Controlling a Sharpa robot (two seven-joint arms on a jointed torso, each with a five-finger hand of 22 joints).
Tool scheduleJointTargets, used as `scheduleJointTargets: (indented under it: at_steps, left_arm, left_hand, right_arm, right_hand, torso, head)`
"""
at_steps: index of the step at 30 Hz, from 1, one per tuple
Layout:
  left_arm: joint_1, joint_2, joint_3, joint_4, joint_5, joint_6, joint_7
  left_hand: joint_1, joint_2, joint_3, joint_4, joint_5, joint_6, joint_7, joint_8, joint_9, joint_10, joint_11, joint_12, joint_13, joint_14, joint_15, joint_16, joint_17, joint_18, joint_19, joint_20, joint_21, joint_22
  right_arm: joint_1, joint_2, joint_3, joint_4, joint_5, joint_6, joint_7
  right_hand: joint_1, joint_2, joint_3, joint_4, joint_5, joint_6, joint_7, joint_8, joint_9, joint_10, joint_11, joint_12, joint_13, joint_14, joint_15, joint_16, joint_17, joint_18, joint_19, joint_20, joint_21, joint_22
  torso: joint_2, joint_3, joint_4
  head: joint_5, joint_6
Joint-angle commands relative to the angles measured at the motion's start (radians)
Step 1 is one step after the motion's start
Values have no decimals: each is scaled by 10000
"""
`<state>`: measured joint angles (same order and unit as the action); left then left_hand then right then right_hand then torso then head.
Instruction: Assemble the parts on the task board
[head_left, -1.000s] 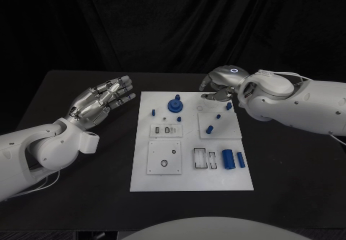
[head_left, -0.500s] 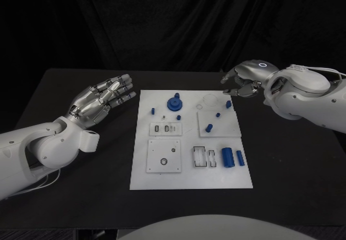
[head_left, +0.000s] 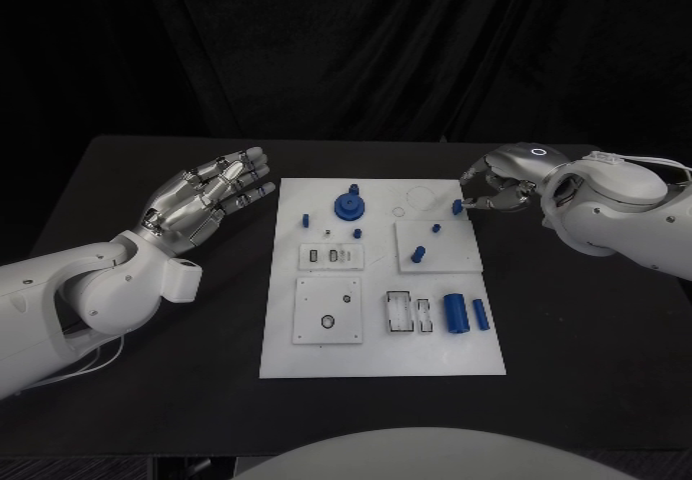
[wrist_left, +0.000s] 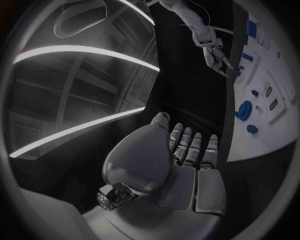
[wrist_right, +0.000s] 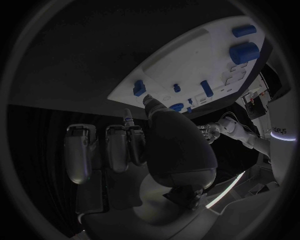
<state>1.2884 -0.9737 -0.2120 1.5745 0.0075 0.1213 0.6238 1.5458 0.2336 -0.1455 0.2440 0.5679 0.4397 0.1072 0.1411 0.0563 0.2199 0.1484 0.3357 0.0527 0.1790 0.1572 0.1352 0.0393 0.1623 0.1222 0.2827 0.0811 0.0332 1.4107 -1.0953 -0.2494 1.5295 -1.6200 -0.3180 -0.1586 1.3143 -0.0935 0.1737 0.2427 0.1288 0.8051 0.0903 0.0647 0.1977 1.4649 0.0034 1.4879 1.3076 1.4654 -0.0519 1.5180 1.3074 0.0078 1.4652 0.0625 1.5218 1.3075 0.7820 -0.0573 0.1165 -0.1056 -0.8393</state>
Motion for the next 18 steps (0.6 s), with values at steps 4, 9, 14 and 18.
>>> scheduleJointTargets:
  at_steps: [4, 9, 14, 18]
  left_arm:
    - [-24, 38, 9, -15, 34, 125, 71]
    - [-30, 51, 9, -27, 34, 143, 68]
    - [-36, 47, 9, -20, 34, 154, 77]
    - [-39, 46, 9, -31, 34, 165, 77]
  left_hand:
    - [55, -28, 52, 26, 14, -39, 18, -11, -12, -20, 59, 15, 0, 23, 80, 59, 9, 170, 15, 66, -5, -13]
    - [55, -23, 69, 22, 18, -49, 20, -12, -13, -23, 59, 14, 0, 18, 82, 56, 8, 169, 9, 66, -9, -15]
    - [54, -22, 71, 22, 17, -50, 20, -13, -13, -25, 59, 13, 0, 19, 83, 57, 8, 169, 12, 66, -7, -14]
    - [52, -18, 79, 22, 16, -44, 20, -10, -12, -28, 59, 10, -1, 19, 85, 57, 8, 168, 10, 66, -8, -15]
  right_arm:
    - [-116, 40, 2, -89, -27, 145, -158]
    - [-166, 103, 1, -172, -27, 215, -175]
    - [-209, 159, 1, -278, -27, 317, -213]
    - [-265, 230, 0, -380, -27, 312, -215]
  right_hand:
    - [22, -105, -113, 16, -74, -68, -21, 30, -20, 79, -34, -45, 1655, 817, -50, -62, 2144, 75, 695, -63, -49, 2430]
    - [35, -122, -174, 70, -154, 1, -6, 68, -20, 74, -24, -53, 1647, 807, -44, -86, 2126, 80, 684, -60, -67, 2424]
    - [37, -117, -196, 98, -188, 26, -5, 80, -20, 75, -21, -53, 1648, 791, -43, -126, 2093, 90, 661, -57, -102, 2411]
    - [104, -91, -203, 102, -184, 95, 5, 113, -13, 74, -15, -55, 1646, 779, -37, -156, 2070, 96, 646, -54, -126, 2402]
  torso:
    - [-2, 1, -6]
    - [-1, 5, -6]
    - [-3, 2, -3]
    - [-7, 2, -6]
  head:
    - [-28, -72]
    - [-31, -90]
    - [-39, -191]
    - [-36, -204]
